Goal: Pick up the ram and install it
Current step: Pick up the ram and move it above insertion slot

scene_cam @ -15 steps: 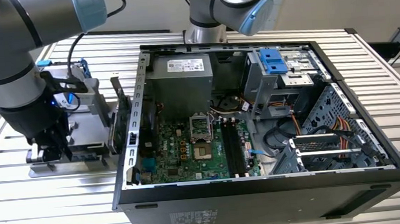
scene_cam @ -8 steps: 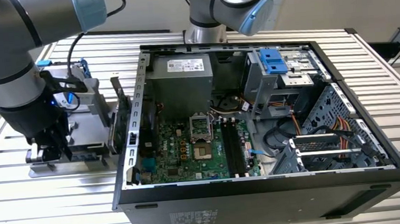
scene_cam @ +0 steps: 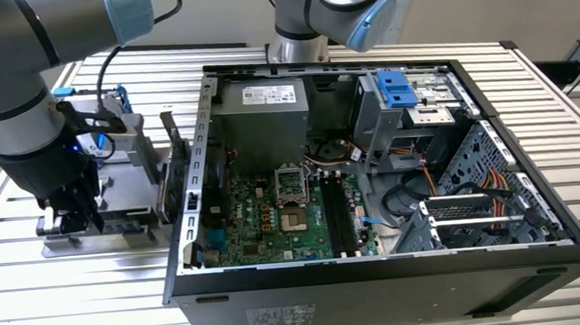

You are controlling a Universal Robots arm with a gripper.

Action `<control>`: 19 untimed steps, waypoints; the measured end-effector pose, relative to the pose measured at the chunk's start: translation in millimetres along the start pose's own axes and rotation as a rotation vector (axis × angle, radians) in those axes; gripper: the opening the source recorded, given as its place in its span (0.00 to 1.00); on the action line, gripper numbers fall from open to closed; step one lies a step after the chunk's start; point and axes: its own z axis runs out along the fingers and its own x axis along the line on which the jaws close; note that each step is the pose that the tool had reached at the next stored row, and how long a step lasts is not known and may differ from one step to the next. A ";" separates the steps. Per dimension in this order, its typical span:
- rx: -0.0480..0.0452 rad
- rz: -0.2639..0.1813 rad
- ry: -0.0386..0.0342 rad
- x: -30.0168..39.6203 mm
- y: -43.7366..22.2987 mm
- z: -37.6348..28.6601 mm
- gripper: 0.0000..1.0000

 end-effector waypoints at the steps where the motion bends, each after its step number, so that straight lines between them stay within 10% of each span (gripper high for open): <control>1: -0.0001 0.000 0.0001 0.0 0.0 -0.3 0.00; 19: -0.0001 0.000 0.0001 0.9 0.3 -14.6 0.00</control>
